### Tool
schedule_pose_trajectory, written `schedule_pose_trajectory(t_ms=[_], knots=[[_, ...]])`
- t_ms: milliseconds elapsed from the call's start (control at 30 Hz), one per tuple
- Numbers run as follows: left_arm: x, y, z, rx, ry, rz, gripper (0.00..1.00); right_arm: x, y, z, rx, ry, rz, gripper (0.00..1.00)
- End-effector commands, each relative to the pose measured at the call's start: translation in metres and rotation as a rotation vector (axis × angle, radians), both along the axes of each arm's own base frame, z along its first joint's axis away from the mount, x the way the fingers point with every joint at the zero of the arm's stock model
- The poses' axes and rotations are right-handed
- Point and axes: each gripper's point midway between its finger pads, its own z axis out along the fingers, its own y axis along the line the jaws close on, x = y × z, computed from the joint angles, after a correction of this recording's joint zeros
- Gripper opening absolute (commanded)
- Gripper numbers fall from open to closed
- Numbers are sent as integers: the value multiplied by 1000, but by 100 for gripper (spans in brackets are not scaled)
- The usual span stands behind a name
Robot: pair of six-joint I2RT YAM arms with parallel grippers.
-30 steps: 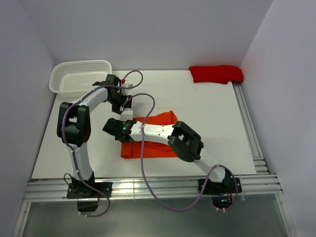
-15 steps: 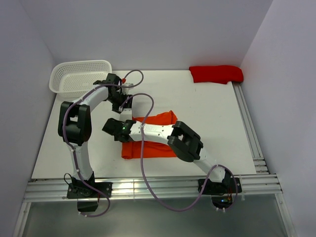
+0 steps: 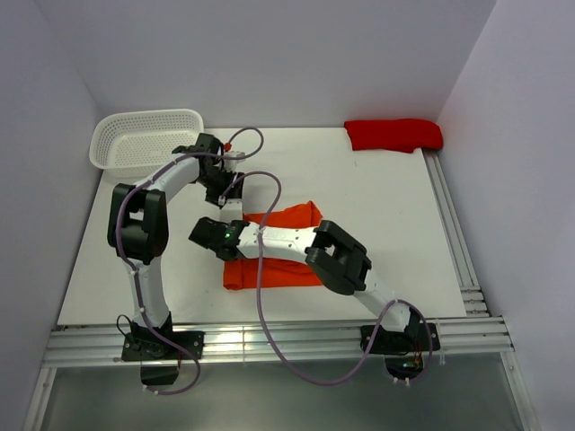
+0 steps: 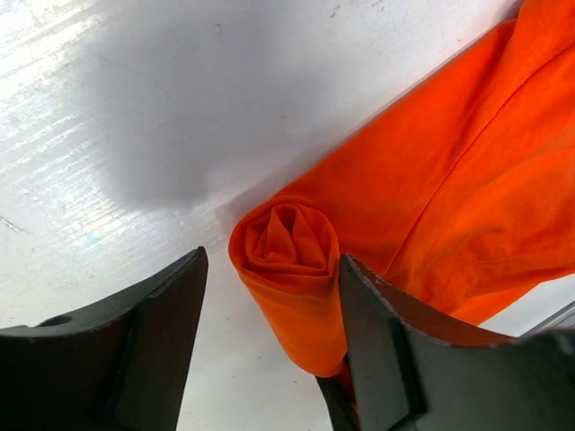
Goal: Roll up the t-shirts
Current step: Roll the tshirt
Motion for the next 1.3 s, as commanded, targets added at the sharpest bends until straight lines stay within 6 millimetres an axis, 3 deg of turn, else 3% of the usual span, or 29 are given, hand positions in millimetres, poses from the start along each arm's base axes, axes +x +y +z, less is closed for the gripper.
schedule_pose_trajectory(t_ms=[0,33,67,100,167,200,267,300,367,400,533,567,600,733,1033,1133,1167,1233,1267], knots=[[5,-5,21,-25,-49,-32,66,-8,5,5,102,16,9,30],[4,-6,23,-34,-54,-45,67,-6,5,8,140,21,8,30],[1,-8,31,-60,-59,-61,68,-12,-8,-6,135,40,13,28],[-1,-9,35,-69,-71,-81,69,-5,4,16,250,4,11,26],[-5,-12,47,-117,-84,-101,69,-10,-8,16,327,32,23,26],[-7,-11,51,-130,-86,-110,70,-2,2,28,430,1,18,25],[-11,-10,59,-174,-83,-120,70,-7,-11,25,515,33,12,27],[-12,-9,61,-186,-88,-128,70,-3,-3,36,610,14,21,27],[-14,-4,65,-213,-88,-129,71,-5,-15,28,667,37,7,27],[-17,-5,66,-238,-84,-147,71,0,-11,35,746,44,4,27],[-30,-6,52,-267,-46,-174,72,-2,-19,26,873,96,-16,27],[-36,-5,41,-268,-18,-174,72,-2,-18,23,911,119,-33,27],[-38,-5,35,-268,-8,-174,72,5,-17,32,973,100,-31,26],[-47,-10,6,-305,45,-176,72,5,-17,22,1023,140,-34,26],[-30,-15,-23,-280,44,-84,71,8,-17,12,1020,156,-49,28],[-18,-15,-22,-240,31,-38,58,10,-17,12,972,146,-44,32],[-15,-10,-25,-192,29,-7,44,9,-21,5,926,149,-60,37],[-14,-13,-24,-148,15,-5,31,10,-20,13,886,130,-44,40],[-14,-13,-24,-122,7,-3,19,8,-27,3,812,139,-68,45]])
